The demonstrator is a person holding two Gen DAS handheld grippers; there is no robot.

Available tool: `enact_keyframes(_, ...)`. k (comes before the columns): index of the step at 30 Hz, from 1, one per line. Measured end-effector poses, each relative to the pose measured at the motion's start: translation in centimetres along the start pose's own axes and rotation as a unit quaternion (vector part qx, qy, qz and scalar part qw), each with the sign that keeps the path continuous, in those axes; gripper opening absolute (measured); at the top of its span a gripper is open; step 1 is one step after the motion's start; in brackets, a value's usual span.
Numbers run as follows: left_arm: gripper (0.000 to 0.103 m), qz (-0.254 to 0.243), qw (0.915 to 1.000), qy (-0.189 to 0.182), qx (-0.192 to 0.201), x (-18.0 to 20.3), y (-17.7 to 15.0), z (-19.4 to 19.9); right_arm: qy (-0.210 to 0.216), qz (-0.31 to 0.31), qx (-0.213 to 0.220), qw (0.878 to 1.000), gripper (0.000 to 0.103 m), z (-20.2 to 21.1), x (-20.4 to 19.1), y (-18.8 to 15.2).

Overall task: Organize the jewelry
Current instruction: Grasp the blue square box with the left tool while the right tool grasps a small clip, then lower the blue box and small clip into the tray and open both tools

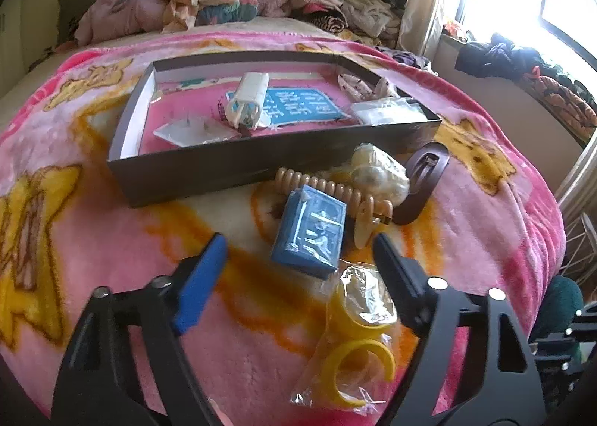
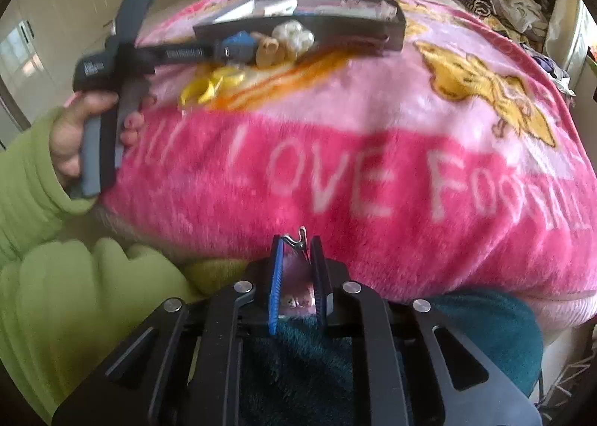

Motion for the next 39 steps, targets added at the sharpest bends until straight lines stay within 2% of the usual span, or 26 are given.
enact_keyframes(3, 0.044, -0.002, 1.0, 0.007, 0.001, -0.2, 0.1, -0.1, 0.007, -0.008, 0.019, 1.0, 0.014, 0.5, 0.4, 0.9)
enact_keyframes(4, 0.041, -0.001, 1.0, 0.006, 0.001, -0.3, 0.3, -0.2, 0.007, -0.008, 0.023, 1.0, 0.014, 0.7, 0.5, 1.2)
enact_keyframes(6, 0.028, -0.002, 1.0, -0.001, 0.003, -0.3, 0.5, 0.0, 0.005, -0.01, 0.032, 0.999, 0.014, 0.9, 0.8, 1.9)
enact_keyframes(15, 0.028, -0.014, 0.9995, -0.006, 0.028, 0.4, 1.8, 1.8, 0.0, -0.022, 0.074, 0.997, 0.014, 1.5, 2.1, 5.7)
enact_keyframes(24, 0.028, -0.001, 0.9976, -0.02, 0.067, 0.2, 4.5, 3.9, -0.005, -0.034, 0.11, 0.993, 0.014, 1.4, 3.8, 9.8)
enact_keyframes(39, 0.027, 0.015, 0.9952, -0.018, 0.095, -0.8, 8.1, 3.4, -0.007, -0.045, 0.136, 0.99, 0.014, -0.6, 6.4, 15.8)
Point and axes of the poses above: each gripper's, at about its wrist camera, not at the fingertips, and z roughly against the way its jaws point, x to its right, y to its top, the point moved 1 cm from there along -z, roughly the way its jaws point, and after that the axes turned 10 degrees about z, right-handed, at the moved point
